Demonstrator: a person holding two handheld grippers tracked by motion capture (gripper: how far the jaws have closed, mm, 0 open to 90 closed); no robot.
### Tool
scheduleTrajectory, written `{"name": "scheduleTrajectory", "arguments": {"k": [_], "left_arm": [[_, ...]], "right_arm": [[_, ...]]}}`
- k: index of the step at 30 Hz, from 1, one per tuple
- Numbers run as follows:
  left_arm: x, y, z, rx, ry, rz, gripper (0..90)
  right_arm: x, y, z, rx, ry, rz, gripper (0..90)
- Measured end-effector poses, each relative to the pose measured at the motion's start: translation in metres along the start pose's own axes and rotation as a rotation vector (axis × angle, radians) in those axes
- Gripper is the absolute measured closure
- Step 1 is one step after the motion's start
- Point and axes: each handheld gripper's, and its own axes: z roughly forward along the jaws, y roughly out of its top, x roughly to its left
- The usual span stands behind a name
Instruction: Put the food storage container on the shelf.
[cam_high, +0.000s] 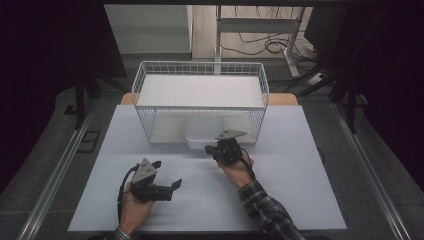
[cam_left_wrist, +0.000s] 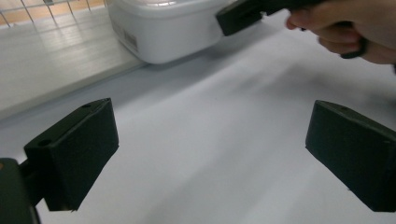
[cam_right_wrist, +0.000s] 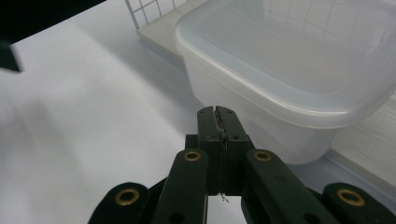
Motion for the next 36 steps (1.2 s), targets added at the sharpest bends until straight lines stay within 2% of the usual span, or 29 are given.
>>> {"name": "scheduleTrajectory", "arguments": {"k": [6, 8, 10, 19, 30, 33, 36], "left_arm": [[-0.007, -0.008, -0.008, 0.014, -0.007, 0.012, 2.3], [-0.008, -0.011, -0.010, 0.017, 0.003, 0.029, 2.5], [-0.008, -0.012, -0.011, 0.017, 0.005, 0.033, 2.5], [-0.007, -0.015, -0.013, 0.016, -0.002, 0.054, 4.7], [-0.004, -0.016, -0.012, 0.007, -0.020, 0.036, 4.6], [-0.003, -0.015, -0.012, 0.006, -0.039, 0.009, 4.6], [-0.002, -0.015, -0.011, 0.008, -0.042, 0.003, 4.5]], "right_arm": [[-0.002, 0.003, 0.012, 0.008, -0.014, 0.007, 88.7], [-0.001, 0.004, 0.015, 0.022, -0.019, 0.004, 88.8], [-0.003, 0.006, 0.019, 0.035, -0.021, 0.005, 88.8], [-0.009, 0.014, 0.025, 0.031, -0.051, 0.001, 88.8], [-0.017, 0.025, 0.031, 0.026, -0.080, -0.014, 88.8], [-0.018, 0.028, 0.033, 0.030, -0.090, -0.021, 88.9], [-0.022, 0.029, 0.034, 0.023, -0.102, -0.012, 88.8]]}}
